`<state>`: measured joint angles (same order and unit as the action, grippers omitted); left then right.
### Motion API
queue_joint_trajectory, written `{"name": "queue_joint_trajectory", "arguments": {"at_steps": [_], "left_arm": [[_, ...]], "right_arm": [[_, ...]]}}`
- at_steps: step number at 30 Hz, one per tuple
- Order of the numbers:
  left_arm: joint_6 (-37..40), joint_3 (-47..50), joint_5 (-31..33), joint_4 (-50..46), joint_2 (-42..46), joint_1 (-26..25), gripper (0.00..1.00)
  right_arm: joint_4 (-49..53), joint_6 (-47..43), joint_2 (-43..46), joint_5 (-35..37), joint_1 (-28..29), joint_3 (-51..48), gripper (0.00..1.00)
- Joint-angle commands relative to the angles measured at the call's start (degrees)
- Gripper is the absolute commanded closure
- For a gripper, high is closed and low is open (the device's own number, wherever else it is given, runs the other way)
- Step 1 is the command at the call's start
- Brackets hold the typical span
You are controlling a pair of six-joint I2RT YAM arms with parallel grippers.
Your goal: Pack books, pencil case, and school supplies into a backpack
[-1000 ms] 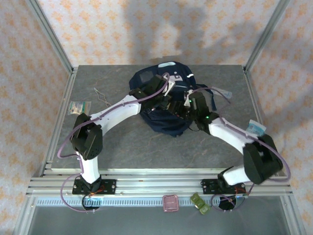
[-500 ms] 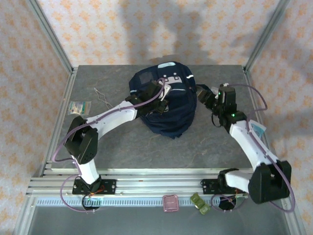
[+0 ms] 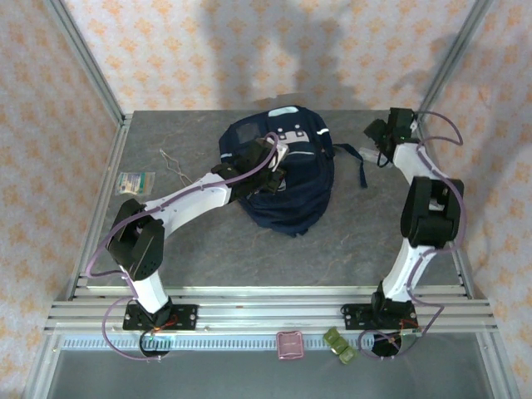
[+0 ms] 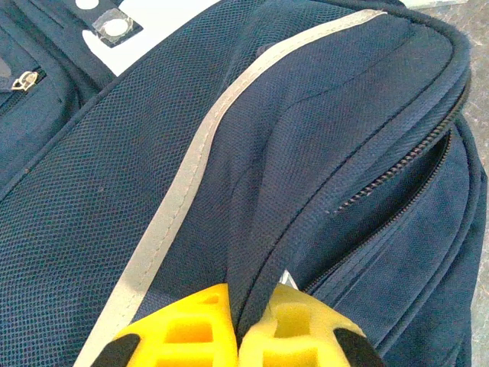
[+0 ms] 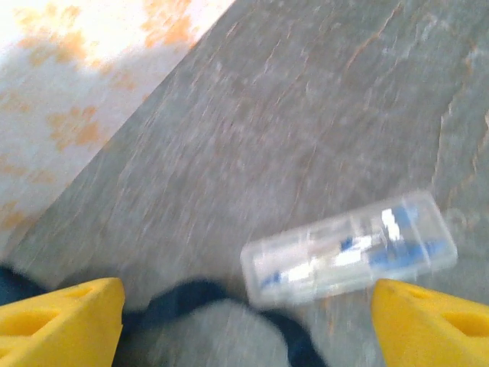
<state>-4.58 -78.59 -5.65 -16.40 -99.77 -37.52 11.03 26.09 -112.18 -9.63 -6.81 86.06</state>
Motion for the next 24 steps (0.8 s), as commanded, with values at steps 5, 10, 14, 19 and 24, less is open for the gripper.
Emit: {"name": "queue_joint_trajectory", "arguments": {"at_steps": [5,10,14,19,24], "left_arm": [[-2.4,-1.2,-2.0,1.5,2.1,-0.9,1.00],[-3.2,-0.9,-2.7,1.5,2.1,-1.0,1.00],[-3.3,-0.5,-3.0,1.7,2.4,-1.1,1.00],[-3.4,0.3,-3.5,2.6,2.2,-1.1,1.00],[-3.7,1.9,-4.5,4.6,2.2,-1.1,1.00]], "right_arm": [[7.6,-1.5,-17.7,-4.0,-3.6,22.6,0.17],[13.3,-2.6,-28.3,-7.1,-5.0,35.4,0.18],[16.0,-2.9,-31.9,-9.2,-5.6,38.1,0.22],[16.2,-3.2,-28.5,-10.9,-5.5,31.2,0.25],[10.5,-2.5,-17.3,-12.8,-4.7,13.6,0.27]]}}
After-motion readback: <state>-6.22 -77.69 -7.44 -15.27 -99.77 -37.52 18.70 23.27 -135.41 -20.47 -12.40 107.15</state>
